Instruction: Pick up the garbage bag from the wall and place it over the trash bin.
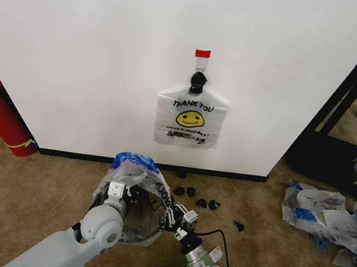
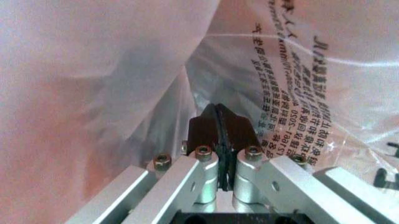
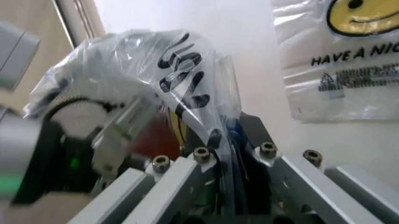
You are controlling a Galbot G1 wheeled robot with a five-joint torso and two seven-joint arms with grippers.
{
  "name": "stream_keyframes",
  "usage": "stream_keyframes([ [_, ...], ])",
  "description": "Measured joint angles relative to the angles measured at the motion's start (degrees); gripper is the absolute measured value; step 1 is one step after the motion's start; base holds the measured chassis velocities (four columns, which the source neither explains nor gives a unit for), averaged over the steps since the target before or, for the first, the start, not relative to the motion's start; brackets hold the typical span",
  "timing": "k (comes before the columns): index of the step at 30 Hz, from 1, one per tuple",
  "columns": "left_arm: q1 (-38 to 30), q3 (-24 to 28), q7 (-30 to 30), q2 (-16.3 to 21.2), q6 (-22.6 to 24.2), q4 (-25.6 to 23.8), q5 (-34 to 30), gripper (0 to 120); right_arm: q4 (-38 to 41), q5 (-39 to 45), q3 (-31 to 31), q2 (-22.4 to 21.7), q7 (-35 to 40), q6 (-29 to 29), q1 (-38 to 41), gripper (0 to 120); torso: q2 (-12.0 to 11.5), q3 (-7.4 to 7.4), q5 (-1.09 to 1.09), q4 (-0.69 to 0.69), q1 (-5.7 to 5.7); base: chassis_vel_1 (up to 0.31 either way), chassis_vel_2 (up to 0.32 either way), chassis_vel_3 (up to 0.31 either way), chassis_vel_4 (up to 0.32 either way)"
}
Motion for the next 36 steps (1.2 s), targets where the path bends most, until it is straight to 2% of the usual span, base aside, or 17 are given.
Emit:
stream_keyframes([
  [12,2.9,0.8,1.7,-0.7,0.2,-3.0,1.0,0,0.7,0.4,0.0,0.3,0.5,0.4,-0.6,1,0.0,0.0,0.02,-0.01,0.0,0.0,0.0,0.0,0.0],
  [18,3.6,2.3,2.6,-2.3,0.4,-3.0,3.4,0,0.7,-0.8,-1.3,1.5,1.2,0.9,-0.6,1,0.0,0.0,0.01,0.0,0.0,0.0,0.0,0.0,0.0],
  [29,1.6,2.4,3.5,-4.2,0.2,-3.1,4.0,0,-0.1,-1.7,-1.8,1.9,1.6,1.0,-0.4,1,0.0,0.0,0.01,-0.01,0.0,0.0,0.0,0.0,0.0],
  [36,1.4,-0.1,4.0,-2.0,0.0,-2.4,4.1,0,-0.4,-2.0,-1.5,1.5,1.6,1.2,-0.3,1,0.0,0.0,0.01,-0.01,0.0,0.0,0.0,0.0,0.0],
])
